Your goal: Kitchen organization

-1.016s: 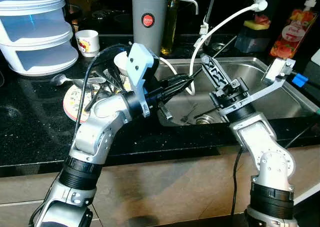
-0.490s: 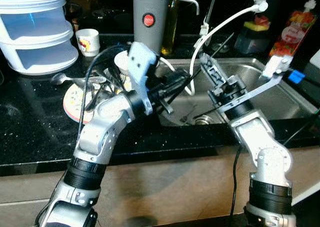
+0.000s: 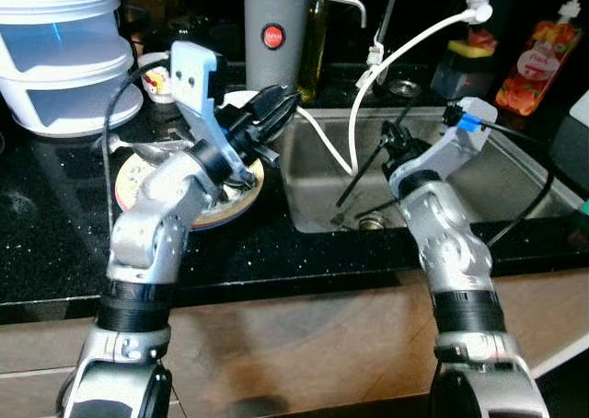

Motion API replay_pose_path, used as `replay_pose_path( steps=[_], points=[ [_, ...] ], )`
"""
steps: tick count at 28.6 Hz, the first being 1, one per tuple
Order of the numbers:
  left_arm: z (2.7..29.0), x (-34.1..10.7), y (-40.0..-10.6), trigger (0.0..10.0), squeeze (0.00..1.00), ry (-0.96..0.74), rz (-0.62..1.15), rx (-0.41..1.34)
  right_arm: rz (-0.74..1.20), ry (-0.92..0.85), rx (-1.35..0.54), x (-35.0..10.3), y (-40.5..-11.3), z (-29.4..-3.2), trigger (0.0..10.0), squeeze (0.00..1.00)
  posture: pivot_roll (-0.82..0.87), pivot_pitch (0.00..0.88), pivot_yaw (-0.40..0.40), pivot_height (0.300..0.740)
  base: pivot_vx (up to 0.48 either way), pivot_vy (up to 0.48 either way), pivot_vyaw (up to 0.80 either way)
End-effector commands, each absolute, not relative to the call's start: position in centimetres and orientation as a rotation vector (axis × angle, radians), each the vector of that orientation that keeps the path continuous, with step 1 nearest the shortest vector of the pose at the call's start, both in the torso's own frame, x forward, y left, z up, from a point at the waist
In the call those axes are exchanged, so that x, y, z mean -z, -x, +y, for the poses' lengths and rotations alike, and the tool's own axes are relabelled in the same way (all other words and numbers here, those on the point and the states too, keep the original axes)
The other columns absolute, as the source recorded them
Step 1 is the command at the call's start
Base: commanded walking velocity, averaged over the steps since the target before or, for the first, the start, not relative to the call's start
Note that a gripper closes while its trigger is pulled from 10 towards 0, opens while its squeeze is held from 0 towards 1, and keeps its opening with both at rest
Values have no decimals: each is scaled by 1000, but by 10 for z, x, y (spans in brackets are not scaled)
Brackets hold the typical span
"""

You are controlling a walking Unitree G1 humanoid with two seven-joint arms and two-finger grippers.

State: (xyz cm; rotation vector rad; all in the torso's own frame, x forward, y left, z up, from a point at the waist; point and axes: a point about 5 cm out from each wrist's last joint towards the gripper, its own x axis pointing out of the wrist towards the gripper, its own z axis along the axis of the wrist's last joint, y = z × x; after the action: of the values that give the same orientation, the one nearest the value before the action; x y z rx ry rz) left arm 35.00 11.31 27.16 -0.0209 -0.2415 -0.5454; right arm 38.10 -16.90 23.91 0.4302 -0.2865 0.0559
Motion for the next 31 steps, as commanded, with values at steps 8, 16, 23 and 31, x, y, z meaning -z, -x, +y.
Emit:
replay_pose_path(
  steps=[8, 16, 23, 31],
  points=[
    [151, -267, -369, 10000, 0, -330, -142, 294, -442, -204, -144, -262, -369, -151, 10000, 0, 65, 0, -52, 740, 0, 0, 0],
    [201, -281, -386, 10000, 0, -654, -83, 111, -481, -208, -79, -251, -363, -160, 10000, 0, 40, 0, -12, 740, 0, 0, 0],
    [234, -265, -387, 10000, 0, -73, 49, -77, -456, -209, -32, -236, -348, -175, 10000, 0, 29, 0, -10, 740, 0, 0, 0],
    [254, -228, -386, 10000, 0, 315, 180, -258, -433, -214, -30, -231, -347, -175, 10000, 0, 38, 0, -30, 740, 0, 0, 0]
  ],
)
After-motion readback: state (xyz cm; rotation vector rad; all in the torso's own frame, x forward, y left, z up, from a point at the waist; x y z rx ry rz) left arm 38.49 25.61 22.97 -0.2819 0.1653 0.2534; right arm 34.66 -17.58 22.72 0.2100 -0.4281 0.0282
